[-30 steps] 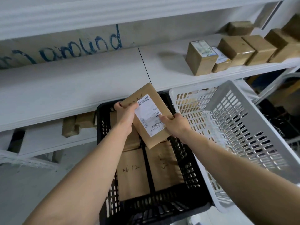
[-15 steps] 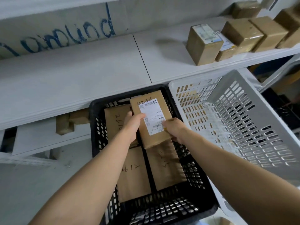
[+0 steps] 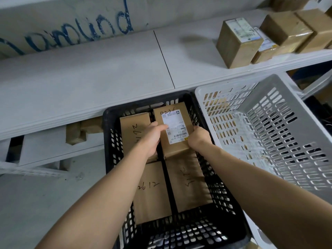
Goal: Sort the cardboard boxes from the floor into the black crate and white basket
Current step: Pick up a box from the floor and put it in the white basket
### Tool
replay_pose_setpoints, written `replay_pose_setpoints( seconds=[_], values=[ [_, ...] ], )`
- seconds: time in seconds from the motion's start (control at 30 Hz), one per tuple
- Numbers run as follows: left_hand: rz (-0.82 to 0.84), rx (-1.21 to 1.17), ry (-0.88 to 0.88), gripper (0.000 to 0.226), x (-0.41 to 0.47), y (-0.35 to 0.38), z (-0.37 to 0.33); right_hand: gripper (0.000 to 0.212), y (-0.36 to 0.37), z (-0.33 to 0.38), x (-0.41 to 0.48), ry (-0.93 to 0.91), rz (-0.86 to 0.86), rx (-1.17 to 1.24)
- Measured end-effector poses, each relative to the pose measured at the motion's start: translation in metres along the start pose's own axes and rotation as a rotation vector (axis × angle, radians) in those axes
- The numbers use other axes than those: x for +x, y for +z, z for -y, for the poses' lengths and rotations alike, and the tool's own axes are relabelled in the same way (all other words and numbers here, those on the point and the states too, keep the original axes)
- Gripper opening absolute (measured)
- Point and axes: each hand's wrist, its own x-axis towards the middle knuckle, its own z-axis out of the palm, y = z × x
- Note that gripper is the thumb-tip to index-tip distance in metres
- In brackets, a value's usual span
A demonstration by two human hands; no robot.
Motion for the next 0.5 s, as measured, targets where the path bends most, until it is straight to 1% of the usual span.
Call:
replay_pose_setpoints(
  seconds=[0.03,0.07,0.13,0.17,0.2,0.23,0.27,0.3,0.37,0.4,0.5],
  values=[
    [0.0,0.016,0.024,0.061,-0.002,0.0,-0.004,0.045,-0.003,0.004,-0.003,-0.017,-0.061,-0.019],
    [0.005,0.033,0.058,0.051,-0.005,0.0,-0.01,0.04,-0.007,0.008,-0.008,-0.046,-0.12,-0.026],
    [0.014,0.061,0.133,0.023,-0.013,0.0,-0.024,0.03,-0.016,0.019,-0.019,-0.122,-0.188,-0.01],
    [0.011,0.072,0.172,0.021,-0.016,0.001,-0.032,0.021,-0.021,0.023,-0.023,-0.168,-0.202,0.026],
    [0.008,0.073,0.207,0.03,-0.019,0.001,-0.039,0.012,-0.027,0.027,-0.029,-0.214,-0.202,0.082],
    [0.005,0.078,0.239,0.04,-0.022,0.004,-0.045,0.011,-0.033,0.031,-0.034,-0.26,-0.199,0.142],
    [0.008,0.085,0.272,0.046,-0.027,0.008,-0.052,0.011,-0.04,0.034,-0.041,-0.305,-0.201,0.199],
    [0.016,0.087,0.308,0.047,-0.033,0.012,-0.059,0.013,-0.047,0.035,-0.049,-0.348,-0.207,0.255],
    [0.045,0.089,0.378,0.04,-0.045,0.023,-0.07,0.032,-0.06,0.036,-0.065,-0.398,-0.258,0.357],
    [0.063,0.099,0.413,0.036,-0.052,0.03,-0.073,0.037,-0.067,0.035,-0.074,-0.41,-0.295,0.399],
    [0.126,0.128,0.502,0.032,-0.076,0.055,-0.08,0.032,-0.088,0.026,-0.099,-0.456,-0.378,0.514]
  ],
)
